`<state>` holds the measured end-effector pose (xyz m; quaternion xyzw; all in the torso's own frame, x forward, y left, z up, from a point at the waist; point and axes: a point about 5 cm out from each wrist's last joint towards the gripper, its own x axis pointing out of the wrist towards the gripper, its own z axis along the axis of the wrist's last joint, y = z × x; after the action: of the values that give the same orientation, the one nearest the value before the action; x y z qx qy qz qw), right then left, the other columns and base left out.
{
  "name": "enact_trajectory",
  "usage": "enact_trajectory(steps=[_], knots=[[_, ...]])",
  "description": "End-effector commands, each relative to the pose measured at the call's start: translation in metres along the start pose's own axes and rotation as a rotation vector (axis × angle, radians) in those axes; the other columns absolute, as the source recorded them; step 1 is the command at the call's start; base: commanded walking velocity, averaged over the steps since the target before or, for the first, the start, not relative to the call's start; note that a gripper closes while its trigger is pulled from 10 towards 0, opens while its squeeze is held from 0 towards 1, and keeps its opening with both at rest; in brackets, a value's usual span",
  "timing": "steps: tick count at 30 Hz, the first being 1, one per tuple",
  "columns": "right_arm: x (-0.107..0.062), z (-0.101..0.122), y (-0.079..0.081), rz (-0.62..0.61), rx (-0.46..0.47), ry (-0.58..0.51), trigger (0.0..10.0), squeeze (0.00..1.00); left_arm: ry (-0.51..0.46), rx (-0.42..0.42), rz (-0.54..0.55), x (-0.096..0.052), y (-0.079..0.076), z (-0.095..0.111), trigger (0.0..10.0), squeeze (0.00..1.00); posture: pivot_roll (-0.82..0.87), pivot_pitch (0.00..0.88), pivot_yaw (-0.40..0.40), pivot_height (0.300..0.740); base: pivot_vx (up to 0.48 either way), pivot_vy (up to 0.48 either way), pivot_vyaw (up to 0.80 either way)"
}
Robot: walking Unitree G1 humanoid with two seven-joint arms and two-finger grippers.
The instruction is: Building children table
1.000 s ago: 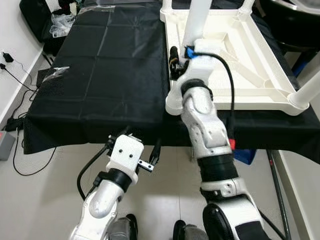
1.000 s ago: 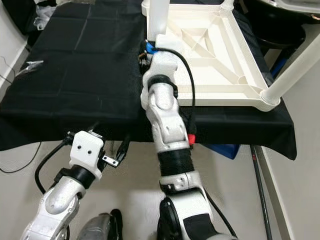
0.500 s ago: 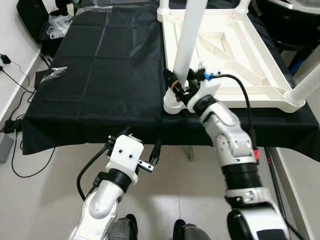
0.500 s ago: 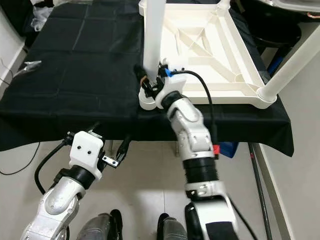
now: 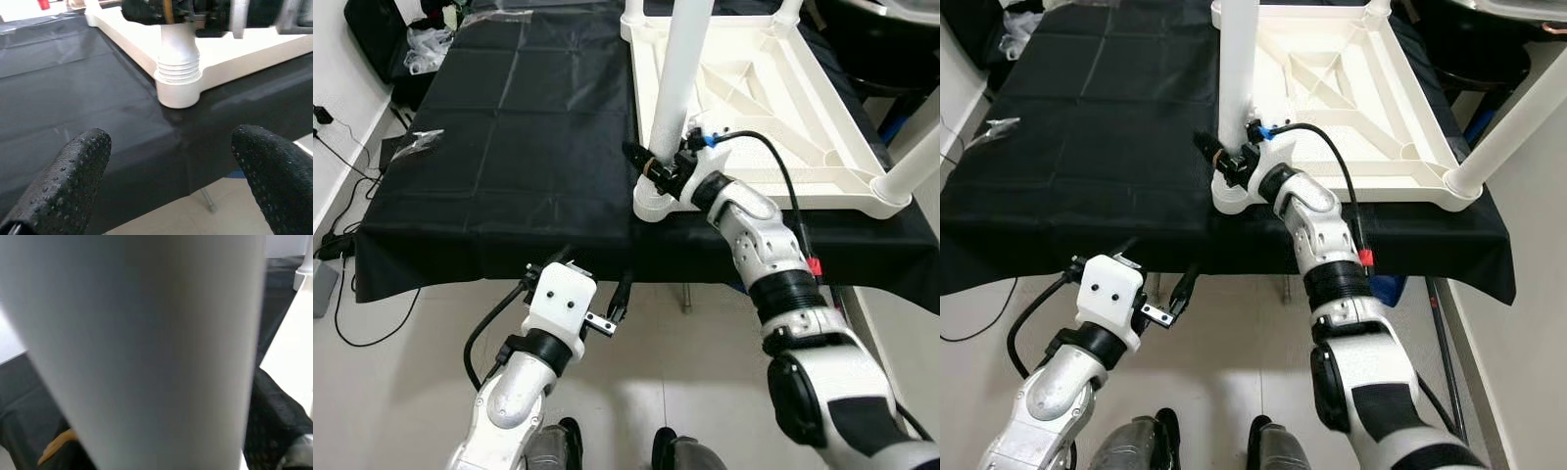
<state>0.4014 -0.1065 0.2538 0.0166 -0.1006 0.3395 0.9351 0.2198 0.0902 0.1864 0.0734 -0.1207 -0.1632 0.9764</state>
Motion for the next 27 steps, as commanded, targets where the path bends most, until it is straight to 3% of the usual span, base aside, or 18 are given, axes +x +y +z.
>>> enact_trajectory(steps=[1,2,9,12,15,18,20,22,27], knots=[[-0.002,-0.003,-0.004,0.008,0.012,0.010,8.3,0.00,0.015,-0.007,-0.006,-0.004,-0.004,0.000,10.0,0.00,0.20,0.290,-0.065,0.740,0.000,0.000,0.00],[-0.002,-0.003,-0.006,0.012,0.014,0.007,0.0,0.00,0.017,-0.006,-0.004,-0.005,-0.004,0.000,10.0,0.00,0.21,0.293,-0.069,0.740,0.000,0.000,0.00],[-0.002,-0.004,-0.008,0.018,0.025,0.005,0.0,0.00,0.022,-0.003,-0.001,-0.006,-0.004,-0.001,10.0,0.00,0.21,0.289,-0.071,0.740,0.000,0.000,0.00],[-0.005,-0.005,-0.013,-0.049,-0.010,0.002,0.0,0.00,0.021,0.001,0.003,-0.004,-0.003,-0.001,10.0,0.00,0.20,0.280,-0.072,0.740,0.000,0.000,0.00],[-0.014,-0.014,-0.020,-0.235,-0.060,0.010,0.0,0.00,0.015,0.004,0.010,0.000,-0.001,-0.001,10.0,0.00,0.18,0.271,-0.067,0.740,0.000,0.000,0.00],[-0.020,-0.019,-0.021,-0.332,-0.124,0.016,0.0,0.00,0.009,0.007,0.013,0.002,-0.001,-0.001,10.0,0.00,0.18,0.270,-0.066,0.740,0.000,0.000,0.00],[-0.024,-0.025,-0.013,-0.455,-0.128,0.009,0.0,0.00,0.000,0.009,0.017,0.005,0.000,0.001,10.0,0.00,0.17,0.267,-0.060,0.740,0.000,0.000,0.00],[-0.024,-0.025,-0.013,-0.455,-0.128,0.009,0.0,0.00,0.000,0.009,0.017,0.005,0.000,0.001,10.0,0.00,0.17,0.267,-0.060,0.740,0.000,0.000,0.00],[-0.023,-0.025,0.011,-0.686,-0.107,-0.014,0.0,0.00,-0.006,0.023,0.021,0.008,0.003,0.001,10.0,0.00,0.17,0.263,-0.059,0.740,0.000,0.000,0.00]])
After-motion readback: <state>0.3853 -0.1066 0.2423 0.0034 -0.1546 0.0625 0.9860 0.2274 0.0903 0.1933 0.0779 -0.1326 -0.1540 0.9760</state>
